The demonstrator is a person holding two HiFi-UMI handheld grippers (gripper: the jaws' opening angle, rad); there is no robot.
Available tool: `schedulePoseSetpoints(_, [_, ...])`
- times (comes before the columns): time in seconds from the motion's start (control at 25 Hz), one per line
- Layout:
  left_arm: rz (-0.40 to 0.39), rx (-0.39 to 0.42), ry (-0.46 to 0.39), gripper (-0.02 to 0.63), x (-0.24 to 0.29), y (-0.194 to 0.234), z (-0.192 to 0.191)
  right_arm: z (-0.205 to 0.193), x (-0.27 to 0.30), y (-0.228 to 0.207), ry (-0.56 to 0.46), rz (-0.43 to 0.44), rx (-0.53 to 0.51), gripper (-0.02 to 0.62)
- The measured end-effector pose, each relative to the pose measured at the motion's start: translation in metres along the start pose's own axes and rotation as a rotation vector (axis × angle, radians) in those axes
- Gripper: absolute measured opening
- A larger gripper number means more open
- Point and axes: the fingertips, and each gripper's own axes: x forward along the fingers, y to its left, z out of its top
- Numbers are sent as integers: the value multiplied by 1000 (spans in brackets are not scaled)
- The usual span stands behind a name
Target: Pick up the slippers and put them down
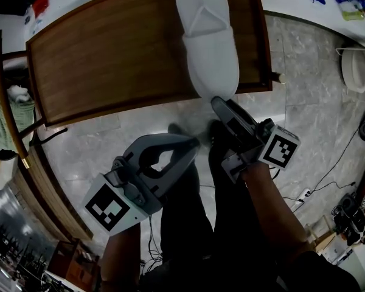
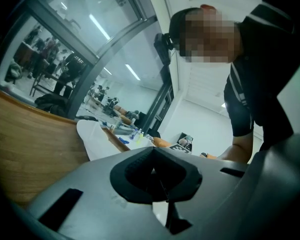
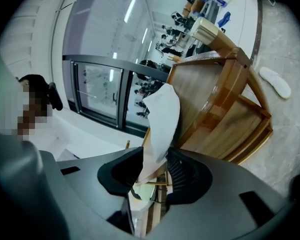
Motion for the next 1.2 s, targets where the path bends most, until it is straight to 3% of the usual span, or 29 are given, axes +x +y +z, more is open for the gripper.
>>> schedulePoseSetpoints(0.28, [5, -4, 3, 12, -1, -3, -4, -11, -4, -10, 77, -100, -83, 187])
schedulePoseSetpoints(0.44, [-2, 2, 4, 12, 1, -11, -6, -13, -10, -18, 92, -102, -71, 190])
schedulePoseSetpoints(0.6, [21, 3, 7, 12, -2, -17, 0, -19, -20, -4, 114, -51, -51, 190])
schedulePoseSetpoints(0.76, [57, 21, -33, 12, -10, -28, 32, -17, -35, 49, 143, 31, -67, 189])
schedulePoseSetpoints(0.88, [78, 30, -72, 12, -20, -53, 75, -6, -56, 135, 143, 154, -265, 168])
schedulePoseSetpoints(1.0, [82, 69, -115, 12, -36, -91, 136, 5, -73, 236, 134, 286, -548, 87])
schedulePoseSetpoints(1.2, [107, 235, -199, 12, -61, -132, 242, 31, -89, 385, 114, 509, -914, 49])
